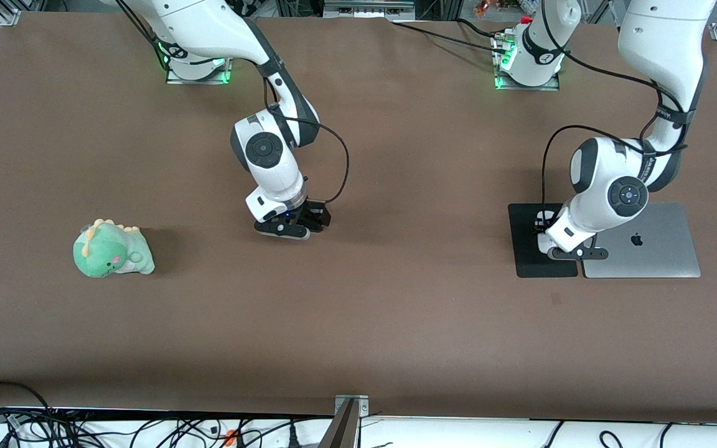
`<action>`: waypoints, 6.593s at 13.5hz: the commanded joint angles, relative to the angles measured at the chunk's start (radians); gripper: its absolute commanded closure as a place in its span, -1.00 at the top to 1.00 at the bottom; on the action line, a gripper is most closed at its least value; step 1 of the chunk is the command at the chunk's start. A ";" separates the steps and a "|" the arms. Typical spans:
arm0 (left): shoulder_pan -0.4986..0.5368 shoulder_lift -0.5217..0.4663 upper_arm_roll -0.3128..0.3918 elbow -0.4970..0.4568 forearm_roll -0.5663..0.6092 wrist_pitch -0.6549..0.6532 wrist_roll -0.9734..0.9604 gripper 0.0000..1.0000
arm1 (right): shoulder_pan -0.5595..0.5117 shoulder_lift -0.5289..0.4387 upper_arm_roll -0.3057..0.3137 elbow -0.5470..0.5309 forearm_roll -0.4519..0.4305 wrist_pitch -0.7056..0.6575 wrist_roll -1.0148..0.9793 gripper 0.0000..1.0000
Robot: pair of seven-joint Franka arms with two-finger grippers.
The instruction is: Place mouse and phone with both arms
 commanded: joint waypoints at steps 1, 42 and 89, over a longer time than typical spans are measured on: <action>0.014 0.015 -0.010 0.005 0.017 0.014 0.007 -0.45 | 0.024 -0.002 -0.014 -0.038 0.016 0.063 0.011 1.00; 0.136 -0.268 0.039 0.682 -0.007 -0.823 0.233 1.00 | -0.409 -0.097 -0.083 -0.136 0.047 0.008 -0.637 -0.83; 0.099 -0.359 -0.001 0.554 -0.052 -0.829 0.017 1.00 | -0.660 -0.556 0.001 0.387 -0.149 -0.984 -0.639 1.00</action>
